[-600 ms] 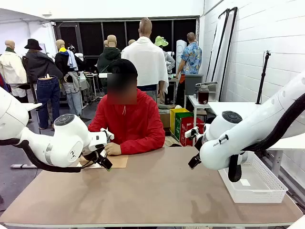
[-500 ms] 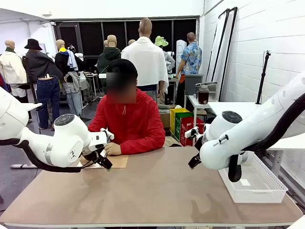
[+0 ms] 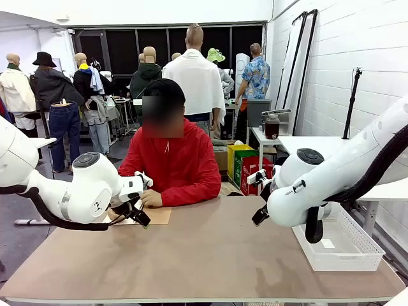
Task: Sort the paper based on its condition.
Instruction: If a person hands you a paper, place it in the Organizing basket , and if it's crumpled, put it in the Trash can.
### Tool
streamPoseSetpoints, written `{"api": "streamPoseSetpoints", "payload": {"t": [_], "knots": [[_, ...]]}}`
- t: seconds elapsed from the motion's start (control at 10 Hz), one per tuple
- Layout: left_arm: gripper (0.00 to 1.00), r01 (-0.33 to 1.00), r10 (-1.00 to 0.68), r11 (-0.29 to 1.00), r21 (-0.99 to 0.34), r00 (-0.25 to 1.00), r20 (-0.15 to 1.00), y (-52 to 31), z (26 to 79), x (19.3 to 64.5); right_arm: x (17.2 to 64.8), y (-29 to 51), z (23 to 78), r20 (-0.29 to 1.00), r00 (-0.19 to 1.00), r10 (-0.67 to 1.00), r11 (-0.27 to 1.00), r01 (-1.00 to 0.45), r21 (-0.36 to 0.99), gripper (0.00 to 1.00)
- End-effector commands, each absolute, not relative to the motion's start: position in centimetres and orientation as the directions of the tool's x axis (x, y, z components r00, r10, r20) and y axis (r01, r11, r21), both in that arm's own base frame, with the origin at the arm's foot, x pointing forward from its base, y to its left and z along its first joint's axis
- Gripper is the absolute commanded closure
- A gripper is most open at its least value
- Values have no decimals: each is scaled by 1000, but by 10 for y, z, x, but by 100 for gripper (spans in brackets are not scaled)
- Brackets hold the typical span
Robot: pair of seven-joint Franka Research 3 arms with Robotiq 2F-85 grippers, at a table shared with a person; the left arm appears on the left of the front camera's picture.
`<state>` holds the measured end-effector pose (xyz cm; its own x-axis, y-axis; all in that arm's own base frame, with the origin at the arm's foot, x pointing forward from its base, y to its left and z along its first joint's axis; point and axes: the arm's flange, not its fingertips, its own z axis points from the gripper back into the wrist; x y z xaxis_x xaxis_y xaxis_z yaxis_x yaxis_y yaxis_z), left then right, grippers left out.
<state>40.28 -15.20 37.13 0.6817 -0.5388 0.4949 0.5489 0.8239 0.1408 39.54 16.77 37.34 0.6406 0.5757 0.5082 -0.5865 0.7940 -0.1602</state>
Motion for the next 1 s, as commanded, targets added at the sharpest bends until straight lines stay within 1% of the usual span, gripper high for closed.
{"api": "streamPoseSetpoints", "payload": {"t": [0.0,0.8,0.9], "knots": [[0,547,-536,826,140,683,496,-151,371,403,395,168,373,508,641,575,794,-586,-160,0],[0,549,-539,824,141,682,495,-152,371,403,395,168,373,508,641,576,794,-586,-160,0],[0,547,-541,825,144,686,487,-151,378,401,395,166,380,514,642,570,792,-595,-136,0]]}}
